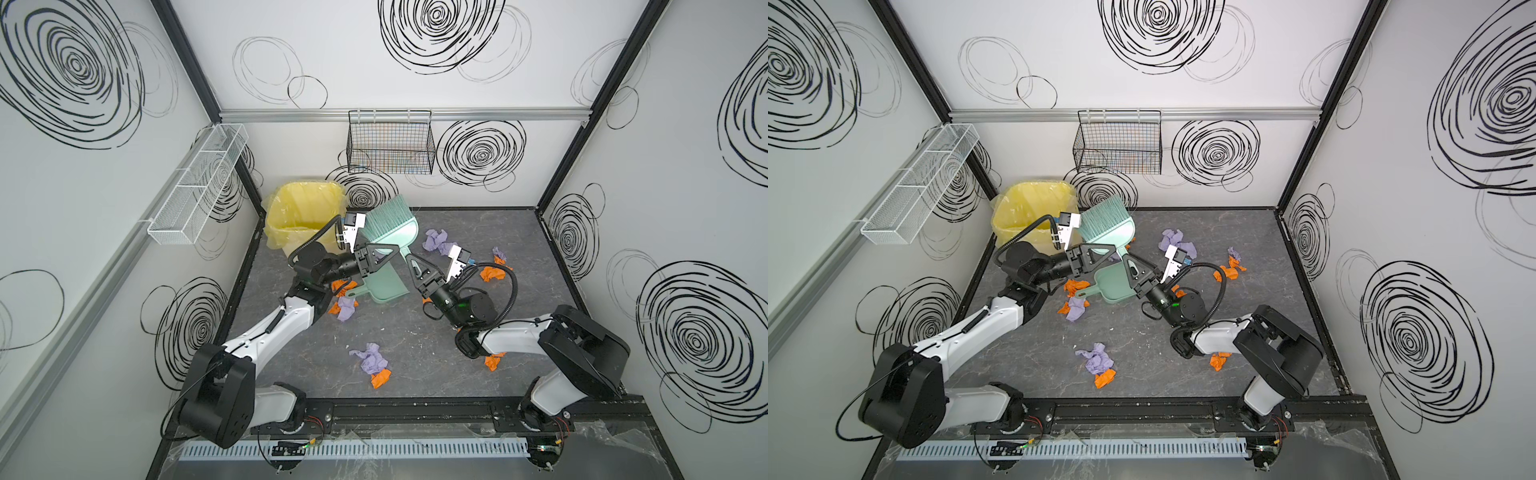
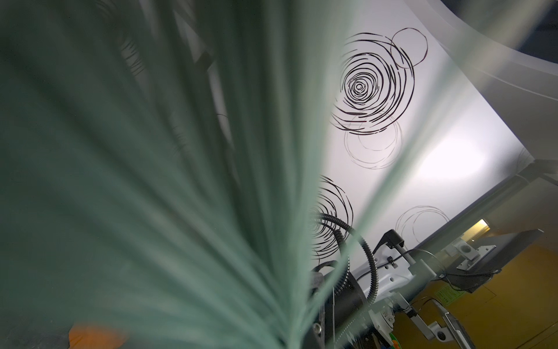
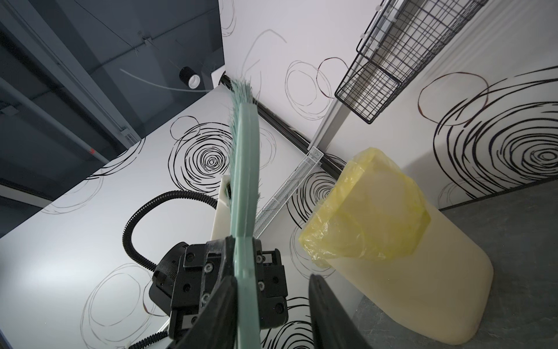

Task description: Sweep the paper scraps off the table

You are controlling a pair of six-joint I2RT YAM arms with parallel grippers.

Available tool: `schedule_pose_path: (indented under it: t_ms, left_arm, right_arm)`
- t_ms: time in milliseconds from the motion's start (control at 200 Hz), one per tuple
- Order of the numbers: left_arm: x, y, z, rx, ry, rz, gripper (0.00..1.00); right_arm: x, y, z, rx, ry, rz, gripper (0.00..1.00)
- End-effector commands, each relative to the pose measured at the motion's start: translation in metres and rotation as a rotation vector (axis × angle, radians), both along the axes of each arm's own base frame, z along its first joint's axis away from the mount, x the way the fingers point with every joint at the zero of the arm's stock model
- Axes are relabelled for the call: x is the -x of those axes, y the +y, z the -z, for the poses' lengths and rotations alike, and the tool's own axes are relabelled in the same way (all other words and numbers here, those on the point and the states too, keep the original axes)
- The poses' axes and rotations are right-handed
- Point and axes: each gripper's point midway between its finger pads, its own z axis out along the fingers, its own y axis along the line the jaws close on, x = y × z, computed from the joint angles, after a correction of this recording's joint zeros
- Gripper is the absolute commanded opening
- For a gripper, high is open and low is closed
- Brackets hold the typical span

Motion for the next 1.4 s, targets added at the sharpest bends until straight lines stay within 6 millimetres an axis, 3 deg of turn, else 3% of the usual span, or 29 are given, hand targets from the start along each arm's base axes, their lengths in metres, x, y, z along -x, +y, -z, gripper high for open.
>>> schedule_pose_path:
  t_ms: [0,155,320,430,555,665,730,851,1086,1216,1396]
  left_arm:
    - [0.005,0.001,-0.015,0.022,-0.075,0.006,0.00]
    - [0.003,0.002,-0.010,0.015,-0.066,0.000,0.00]
    - [0.001,0.002,-0.004,0.004,-0.058,-0.005,0.00]
    - [0.000,0.001,0.001,-0.010,-0.049,-0.002,0.00]
    - [-0.003,0.000,0.016,-0.082,-0.039,-0.013,0.29]
    - [0.001,0.001,0.031,-0.159,-0.065,-0.006,0.47]
    - [0.005,0.004,0.046,-0.229,-0.061,-0.003,0.56]
    - [0.011,0.014,0.067,-0.366,-0.128,-0.010,0.60]
    - [0.017,0.050,0.111,-0.710,-0.375,0.015,0.66]
    - [0.003,0.079,0.148,-0.951,-0.540,0.028,0.68]
    - [-0.010,0.104,0.196,-1.029,-0.546,0.131,0.71]
  right_arm:
    - [0.014,-0.007,-0.039,-0.142,-0.123,-0.042,0.36]
    - [0.016,-0.009,-0.041,-0.177,-0.141,-0.050,0.26]
    - [0.017,-0.011,-0.044,-0.172,-0.148,-0.041,0.09]
    - [0.017,-0.014,-0.043,-0.159,-0.144,-0.028,0.05]
    - [0.016,-0.025,-0.037,-0.139,-0.111,0.001,0.03]
    - [0.010,-0.036,-0.026,-0.093,-0.048,0.034,0.00]
    - [0.005,-0.045,-0.016,-0.044,0.003,0.063,0.00]
    - [-0.002,-0.062,0.001,0.082,0.095,0.121,0.00]
    - [0.005,-0.122,0.020,0.220,0.220,0.278,0.00]
    - [0.012,-0.149,0.032,0.259,0.277,0.330,0.00]
    - [0.022,-0.159,0.051,0.276,0.314,0.323,0.00]
